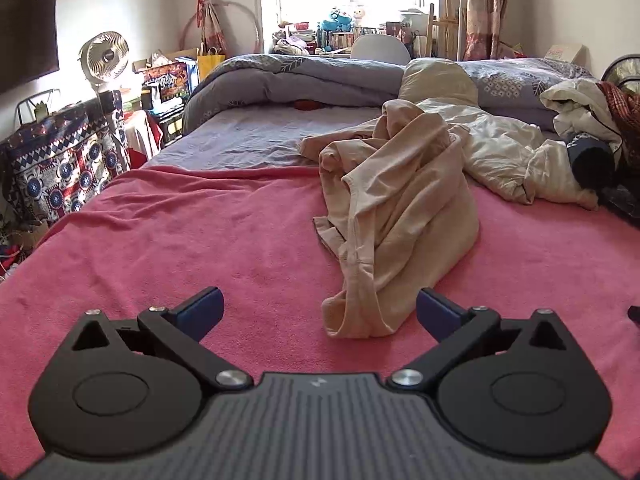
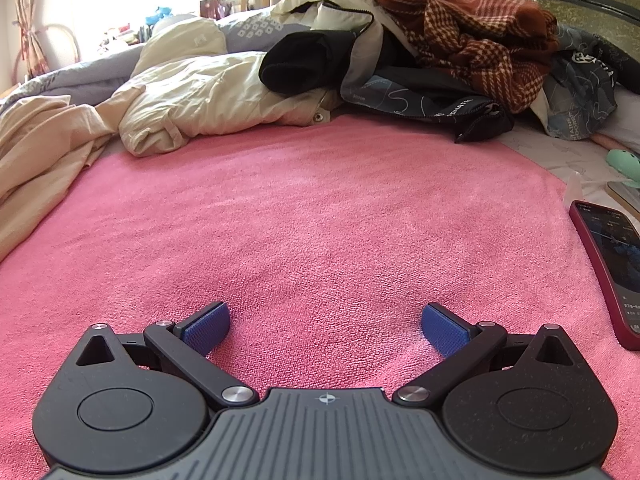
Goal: Fold clothes
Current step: 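Reach the left tool to the beige shirt and grasp its fabric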
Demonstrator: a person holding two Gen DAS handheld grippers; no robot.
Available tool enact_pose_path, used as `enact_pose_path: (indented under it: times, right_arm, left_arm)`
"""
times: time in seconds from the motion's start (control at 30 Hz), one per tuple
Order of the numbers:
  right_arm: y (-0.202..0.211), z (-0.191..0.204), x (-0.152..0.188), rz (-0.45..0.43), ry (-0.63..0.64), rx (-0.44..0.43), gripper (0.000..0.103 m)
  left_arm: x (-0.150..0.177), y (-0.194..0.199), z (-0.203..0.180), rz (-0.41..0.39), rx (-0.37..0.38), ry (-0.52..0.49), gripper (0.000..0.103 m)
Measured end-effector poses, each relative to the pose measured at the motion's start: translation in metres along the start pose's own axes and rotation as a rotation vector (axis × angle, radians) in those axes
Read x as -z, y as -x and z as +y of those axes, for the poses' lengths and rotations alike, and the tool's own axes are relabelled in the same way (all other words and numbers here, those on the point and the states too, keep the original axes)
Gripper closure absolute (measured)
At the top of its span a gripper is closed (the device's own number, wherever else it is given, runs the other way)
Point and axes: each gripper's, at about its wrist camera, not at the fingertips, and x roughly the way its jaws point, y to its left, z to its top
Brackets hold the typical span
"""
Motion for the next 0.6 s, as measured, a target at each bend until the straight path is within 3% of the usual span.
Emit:
enact_pose_path:
  times: [0.33,0.43,0.5,0.6]
  right_arm:
    - [-0.001,0.002,0.001,-0.02,-0.029,-0.018,0.0]
    - [-0.003,0.0,-0.001,-0.014,-0.024,-0.021,0.0]
    - [-0.003,0.001,-0.002,-0.015,-0.024,-0.02,0.0]
    - [-0.003,0.0,-0.002,-0.019,-0.026,-0.022,0.0]
  left_arm:
    - [-0.009,-0.081,-0.009,0.058,0.159,0.099,0.004]
    - [-0.012,-0.106,-0.012,0.075,0.209,0.128,0.03]
    - [-0.017,-0.12,-0.011,0.087,0.261,0.153,0.037]
    - [-0.022,-0.13,-0.013,0.091,0.302,0.198,0.058]
